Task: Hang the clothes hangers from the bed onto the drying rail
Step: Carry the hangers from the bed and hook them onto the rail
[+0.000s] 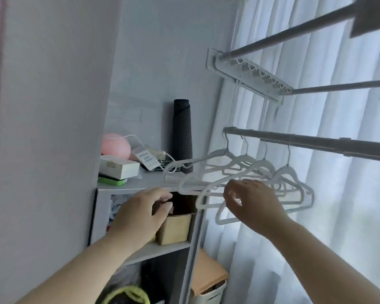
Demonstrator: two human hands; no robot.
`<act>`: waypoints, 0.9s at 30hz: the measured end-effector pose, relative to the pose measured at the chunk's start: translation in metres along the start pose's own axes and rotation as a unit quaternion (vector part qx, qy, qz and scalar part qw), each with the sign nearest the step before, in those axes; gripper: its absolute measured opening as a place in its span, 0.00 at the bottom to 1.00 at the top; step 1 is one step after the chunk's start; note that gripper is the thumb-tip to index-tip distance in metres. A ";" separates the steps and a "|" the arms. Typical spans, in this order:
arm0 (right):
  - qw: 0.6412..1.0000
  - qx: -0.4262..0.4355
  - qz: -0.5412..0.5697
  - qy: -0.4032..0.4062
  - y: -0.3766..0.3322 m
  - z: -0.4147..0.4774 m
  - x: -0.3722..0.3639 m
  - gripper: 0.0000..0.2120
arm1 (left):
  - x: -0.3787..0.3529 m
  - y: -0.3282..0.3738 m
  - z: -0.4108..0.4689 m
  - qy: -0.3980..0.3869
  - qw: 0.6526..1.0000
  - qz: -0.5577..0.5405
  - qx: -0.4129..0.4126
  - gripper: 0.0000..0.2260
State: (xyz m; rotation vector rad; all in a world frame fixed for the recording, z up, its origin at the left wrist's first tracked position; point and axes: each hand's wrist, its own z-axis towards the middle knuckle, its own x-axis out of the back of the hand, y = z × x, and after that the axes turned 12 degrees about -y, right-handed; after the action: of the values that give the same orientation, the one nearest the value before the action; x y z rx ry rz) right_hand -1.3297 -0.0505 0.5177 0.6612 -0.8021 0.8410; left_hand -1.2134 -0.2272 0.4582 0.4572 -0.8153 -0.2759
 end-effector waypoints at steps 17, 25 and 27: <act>0.825 0.375 0.275 -0.322 -0.567 -0.061 -0.133 0.09 | 0.256 -0.140 -0.554 0.156 0.743 0.111 0.641 0.17; 0.742 0.517 0.320 -0.283 -0.751 -0.133 -0.130 0.09 | 0.287 -0.111 -0.728 0.273 0.571 0.077 0.770 0.10; 0.692 0.545 0.306 -0.361 -0.792 -0.148 -0.129 0.11 | 0.289 -0.115 -0.757 0.279 0.543 0.075 0.788 0.12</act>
State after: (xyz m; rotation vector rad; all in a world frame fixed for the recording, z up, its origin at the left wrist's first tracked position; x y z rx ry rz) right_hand -0.6677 -0.3881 0.1807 1.9448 -1.2320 1.7563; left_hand -0.4619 -0.2294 0.1332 2.0591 -0.2180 0.9102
